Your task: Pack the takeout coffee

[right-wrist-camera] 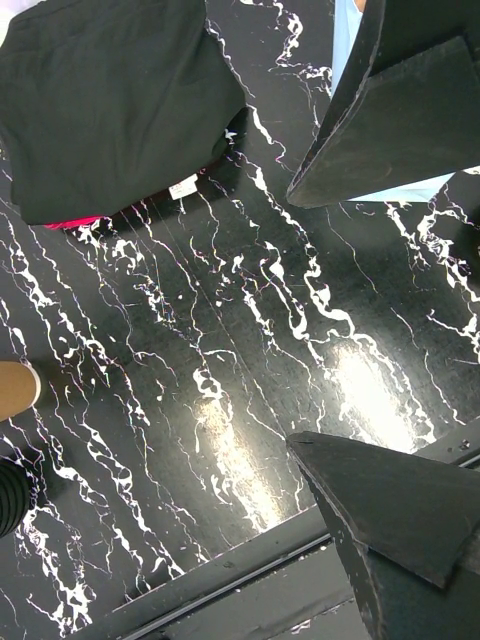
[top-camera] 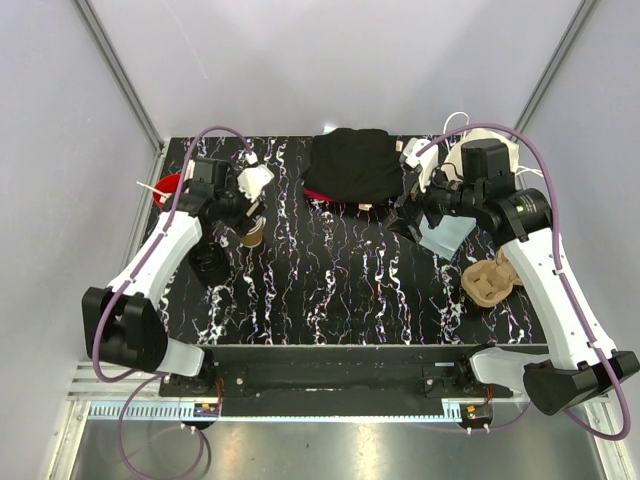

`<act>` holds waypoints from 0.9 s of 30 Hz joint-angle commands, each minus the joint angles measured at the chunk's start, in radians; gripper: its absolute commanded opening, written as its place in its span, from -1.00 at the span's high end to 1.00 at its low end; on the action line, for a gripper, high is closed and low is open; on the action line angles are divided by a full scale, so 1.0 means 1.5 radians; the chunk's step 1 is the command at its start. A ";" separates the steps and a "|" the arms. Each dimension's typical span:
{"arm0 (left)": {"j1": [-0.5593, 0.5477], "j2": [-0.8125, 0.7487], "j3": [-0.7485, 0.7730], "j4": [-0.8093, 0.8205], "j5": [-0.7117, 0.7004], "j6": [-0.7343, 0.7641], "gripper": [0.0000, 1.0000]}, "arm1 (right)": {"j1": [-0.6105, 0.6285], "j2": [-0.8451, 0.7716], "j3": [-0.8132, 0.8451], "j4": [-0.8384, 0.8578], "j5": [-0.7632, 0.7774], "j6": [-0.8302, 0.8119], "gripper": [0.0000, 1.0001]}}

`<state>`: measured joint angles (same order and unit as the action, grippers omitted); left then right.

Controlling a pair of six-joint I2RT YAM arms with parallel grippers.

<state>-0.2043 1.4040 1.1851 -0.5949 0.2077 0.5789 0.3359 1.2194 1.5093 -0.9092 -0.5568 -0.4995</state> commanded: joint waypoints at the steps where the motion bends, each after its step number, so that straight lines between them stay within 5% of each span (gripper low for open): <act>1: -0.004 0.034 0.040 -0.025 0.010 0.017 -0.46 | 0.008 -0.011 -0.005 0.028 0.017 0.008 -0.99; 7: -0.006 0.051 0.055 -0.039 0.018 0.017 -0.11 | 0.008 -0.012 -0.011 0.032 0.020 0.008 -0.99; 21: -0.006 0.035 0.066 -0.049 0.042 0.018 -0.10 | 0.009 -0.009 -0.009 0.033 0.022 0.007 -0.99; 27: -0.005 0.032 0.068 -0.052 0.048 0.018 0.06 | 0.009 -0.009 -0.008 0.033 0.022 0.008 -1.00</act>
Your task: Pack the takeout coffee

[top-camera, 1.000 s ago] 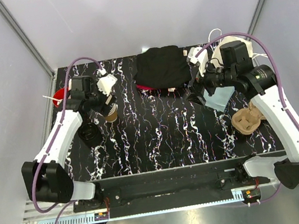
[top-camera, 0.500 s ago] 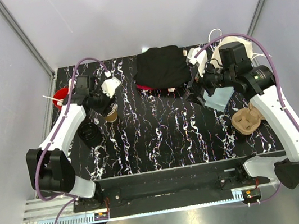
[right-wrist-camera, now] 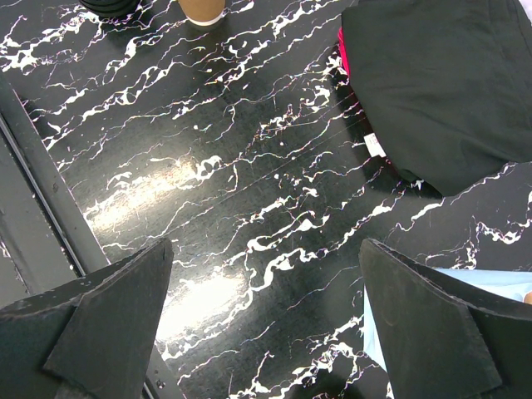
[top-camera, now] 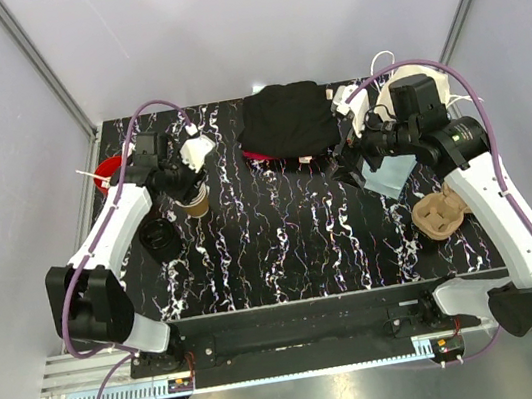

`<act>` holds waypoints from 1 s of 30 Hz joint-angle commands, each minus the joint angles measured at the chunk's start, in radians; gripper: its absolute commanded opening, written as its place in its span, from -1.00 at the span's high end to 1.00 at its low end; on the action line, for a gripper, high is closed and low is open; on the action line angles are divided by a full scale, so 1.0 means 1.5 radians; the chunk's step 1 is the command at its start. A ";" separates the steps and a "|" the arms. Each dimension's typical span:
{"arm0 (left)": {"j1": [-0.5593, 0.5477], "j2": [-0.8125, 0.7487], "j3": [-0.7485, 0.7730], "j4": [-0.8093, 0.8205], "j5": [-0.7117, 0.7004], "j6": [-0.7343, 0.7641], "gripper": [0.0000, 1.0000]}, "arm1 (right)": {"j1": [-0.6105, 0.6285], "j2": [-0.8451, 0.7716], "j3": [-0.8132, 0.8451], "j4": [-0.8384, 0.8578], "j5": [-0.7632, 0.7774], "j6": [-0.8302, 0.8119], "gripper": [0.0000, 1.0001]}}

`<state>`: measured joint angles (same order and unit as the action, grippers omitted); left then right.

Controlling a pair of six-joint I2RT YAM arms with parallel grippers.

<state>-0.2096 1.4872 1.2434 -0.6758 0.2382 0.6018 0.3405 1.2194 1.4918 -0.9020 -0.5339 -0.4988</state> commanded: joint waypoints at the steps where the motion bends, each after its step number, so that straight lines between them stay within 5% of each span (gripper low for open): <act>1: -0.002 -0.025 0.029 0.002 0.027 0.003 0.08 | 0.007 -0.008 0.004 0.029 0.007 0.007 -0.99; 30: -0.001 -0.025 0.022 0.001 0.033 0.001 0.54 | 0.009 -0.007 0.000 0.028 0.010 0.007 -0.99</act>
<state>-0.2096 1.4631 1.2449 -0.6910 0.2657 0.6014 0.3416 1.2194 1.4914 -0.9016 -0.5327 -0.4984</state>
